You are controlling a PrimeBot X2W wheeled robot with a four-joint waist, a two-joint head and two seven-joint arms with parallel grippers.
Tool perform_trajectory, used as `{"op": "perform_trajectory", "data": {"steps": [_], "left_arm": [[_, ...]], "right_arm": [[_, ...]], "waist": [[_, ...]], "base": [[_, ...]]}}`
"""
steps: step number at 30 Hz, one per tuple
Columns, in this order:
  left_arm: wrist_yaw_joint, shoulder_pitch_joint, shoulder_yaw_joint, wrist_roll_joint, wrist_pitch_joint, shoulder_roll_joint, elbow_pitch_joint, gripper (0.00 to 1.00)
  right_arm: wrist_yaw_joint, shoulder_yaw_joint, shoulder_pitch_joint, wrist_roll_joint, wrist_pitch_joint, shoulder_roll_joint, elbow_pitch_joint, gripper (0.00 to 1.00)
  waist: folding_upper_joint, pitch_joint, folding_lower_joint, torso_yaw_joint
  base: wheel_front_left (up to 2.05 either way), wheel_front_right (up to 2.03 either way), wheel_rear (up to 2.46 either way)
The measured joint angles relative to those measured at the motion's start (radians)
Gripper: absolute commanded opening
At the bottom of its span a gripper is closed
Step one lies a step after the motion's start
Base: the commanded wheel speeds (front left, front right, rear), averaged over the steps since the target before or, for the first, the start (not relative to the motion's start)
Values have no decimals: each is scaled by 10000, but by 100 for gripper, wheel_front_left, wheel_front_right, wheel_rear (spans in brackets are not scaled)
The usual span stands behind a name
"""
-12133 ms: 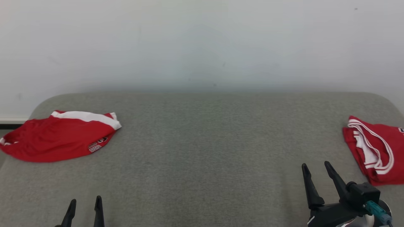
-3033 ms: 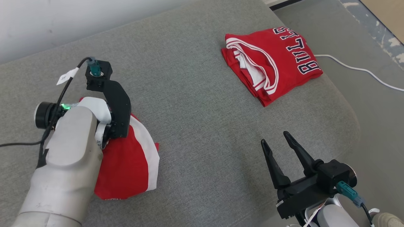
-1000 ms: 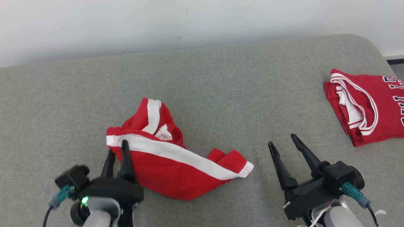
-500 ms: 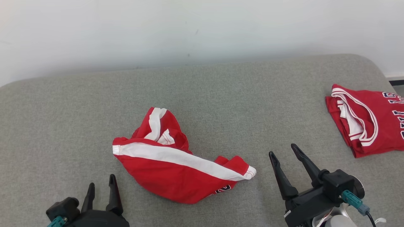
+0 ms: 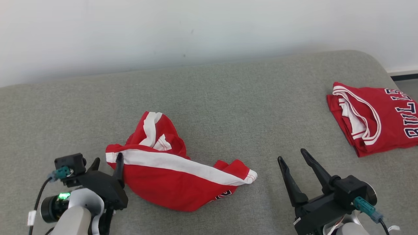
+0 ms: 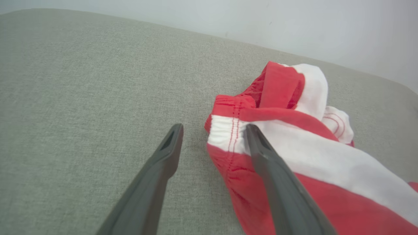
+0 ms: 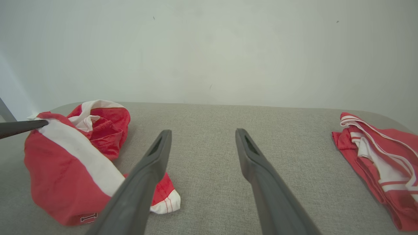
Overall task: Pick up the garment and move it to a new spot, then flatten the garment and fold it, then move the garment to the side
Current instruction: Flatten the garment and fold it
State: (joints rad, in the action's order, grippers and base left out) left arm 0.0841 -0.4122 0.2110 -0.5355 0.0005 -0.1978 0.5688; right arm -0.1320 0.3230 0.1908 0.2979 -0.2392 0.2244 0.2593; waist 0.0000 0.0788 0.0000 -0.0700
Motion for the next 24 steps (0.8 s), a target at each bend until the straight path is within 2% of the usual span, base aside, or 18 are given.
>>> {"op": "perform_trajectory", "data": {"steps": [2, 3, 4, 5, 6, 7, 12, 21, 22, 23, 24], "left_arm": [[-92, -178, 12, -63, 224, -17, 96, 100], [-155, -236, 31, -94, 314, -33, 119, 77], [-194, -280, 35, -119, 349, -42, 128, 47], [-228, -298, 38, -119, 343, -82, 119, 6], [-236, -301, 33, -121, 328, -128, 100, 6], [-253, -297, 35, -123, 322, -163, 81, 0], [-278, 6, 40, -167, -48, -167, -359, 0], [362, 1952, -414, -341, -1300, 169, -1758, 0], [389, 2130, -437, -424, -1346, 238, -1810, 24], [393, 2284, -435, -491, -1404, 278, -1825, 40], [405, 2408, -433, -506, -1425, 307, -1827, 100]], "right_arm": [[0, -65, 40, -2, -2, 10, 0, 100], [2, -105, 54, -2, -4, 13, 2, 100], [2, -134, 54, -4, -17, 17, 2, 100], [0, -161, 52, -4, -31, 17, 6, 100], [2, -190, 50, -6, -33, 13, 6, 100], [2, -215, 46, -8, -42, 13, 10, 100], [0, -337, -13, -63, -75, -36, 27, 100], [0, -466, -61, -113, -79, -119, -8, 100], [2, -466, -71, -134, -79, -134, -12, 100], [2, -462, -77, -138, -79, -146, -17, 100], [0, -456, -77, -138, -77, -150, -17, 100]], "waist": [[0, 70, 0, -83], [0, 101, 1, -121], [0, 131, 0, -151], [1, 155, 0, -176], [0, 173, 0, -198], [0, 187, 0, -210], [0, 180, 0, -137], [0, 172, 0, 176], [0, 177, 0, 219], [0, 182, 0, 260], [0, 185, 0, 296]], "base": [[0, 0, 0], [0, 0, 0], [0, 0, 0], [0, 0, 0], [0, 0, 0], [0, 0, 0], [0, 0, 0], [0, 0, 0], [0, 0, 0], [0, 0, 0], [0, 0, 0]]}}
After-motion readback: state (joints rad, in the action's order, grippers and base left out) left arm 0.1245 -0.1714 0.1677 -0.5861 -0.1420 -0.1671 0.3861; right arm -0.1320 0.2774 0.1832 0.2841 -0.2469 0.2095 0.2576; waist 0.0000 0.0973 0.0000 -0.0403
